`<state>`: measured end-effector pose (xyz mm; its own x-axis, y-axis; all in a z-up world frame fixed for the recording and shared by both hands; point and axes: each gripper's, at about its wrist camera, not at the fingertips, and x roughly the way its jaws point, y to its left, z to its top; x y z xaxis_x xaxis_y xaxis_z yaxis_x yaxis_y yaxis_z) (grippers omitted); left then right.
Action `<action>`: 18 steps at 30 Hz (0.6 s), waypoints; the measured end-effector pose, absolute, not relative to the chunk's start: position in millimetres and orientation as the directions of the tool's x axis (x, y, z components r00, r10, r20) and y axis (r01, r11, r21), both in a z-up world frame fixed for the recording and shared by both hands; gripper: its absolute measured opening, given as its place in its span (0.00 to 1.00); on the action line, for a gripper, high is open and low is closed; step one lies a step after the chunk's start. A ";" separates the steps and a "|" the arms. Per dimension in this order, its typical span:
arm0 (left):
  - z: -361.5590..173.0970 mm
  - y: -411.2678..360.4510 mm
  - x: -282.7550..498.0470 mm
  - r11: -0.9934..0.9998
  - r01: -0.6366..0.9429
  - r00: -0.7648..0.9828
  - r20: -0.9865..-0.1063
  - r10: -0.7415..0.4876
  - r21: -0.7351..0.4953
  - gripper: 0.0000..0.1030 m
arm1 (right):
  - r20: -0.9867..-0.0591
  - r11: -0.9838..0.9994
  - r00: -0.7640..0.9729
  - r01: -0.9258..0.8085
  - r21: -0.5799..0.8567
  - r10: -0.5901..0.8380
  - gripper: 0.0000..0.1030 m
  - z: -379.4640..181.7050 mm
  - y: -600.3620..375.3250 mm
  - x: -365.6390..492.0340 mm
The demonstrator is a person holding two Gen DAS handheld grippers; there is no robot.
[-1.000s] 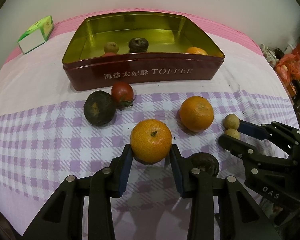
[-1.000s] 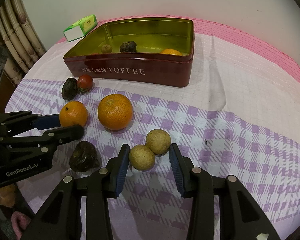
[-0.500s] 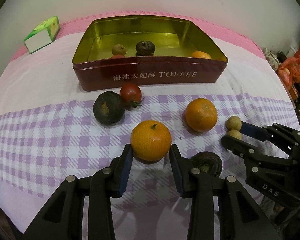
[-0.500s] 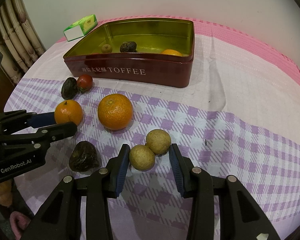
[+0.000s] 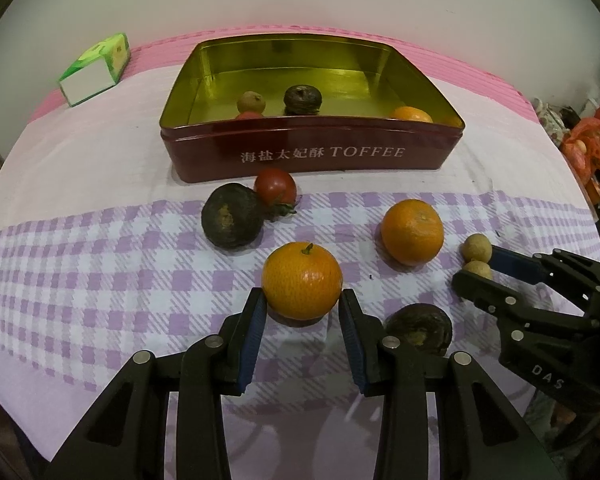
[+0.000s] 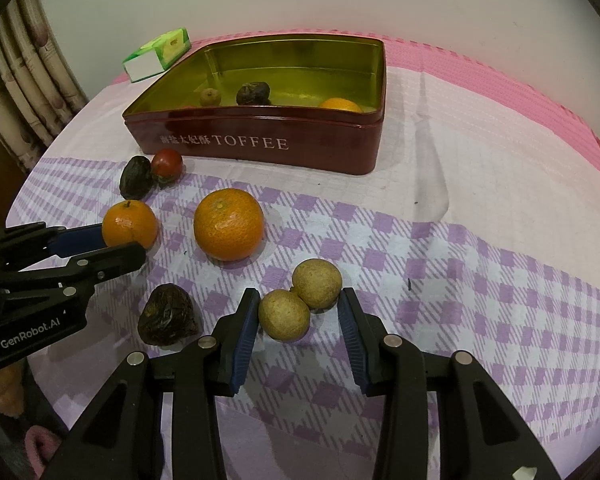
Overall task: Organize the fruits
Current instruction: 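Position the left gripper around the large orange while the right gripper surrounds two tan fruits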
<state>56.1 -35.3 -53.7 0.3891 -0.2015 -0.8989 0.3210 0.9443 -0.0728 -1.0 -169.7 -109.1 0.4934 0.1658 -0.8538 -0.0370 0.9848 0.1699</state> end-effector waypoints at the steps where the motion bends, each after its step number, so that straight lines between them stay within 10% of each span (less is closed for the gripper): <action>1: -52.9 -35.1 56.4 0.944 0.322 0.392 -0.898 -0.200 -0.070 0.37 | -0.853 0.985 0.495 -0.035 0.169 0.164 0.37 -108.2 -171.0 -0.1; 18: -39.6 -31.8 64.7 0.943 0.329 0.445 -0.872 -0.204 -0.052 0.31 | -0.839 0.987 0.523 -0.031 0.156 0.149 0.37 -87.1 -175.1 8.2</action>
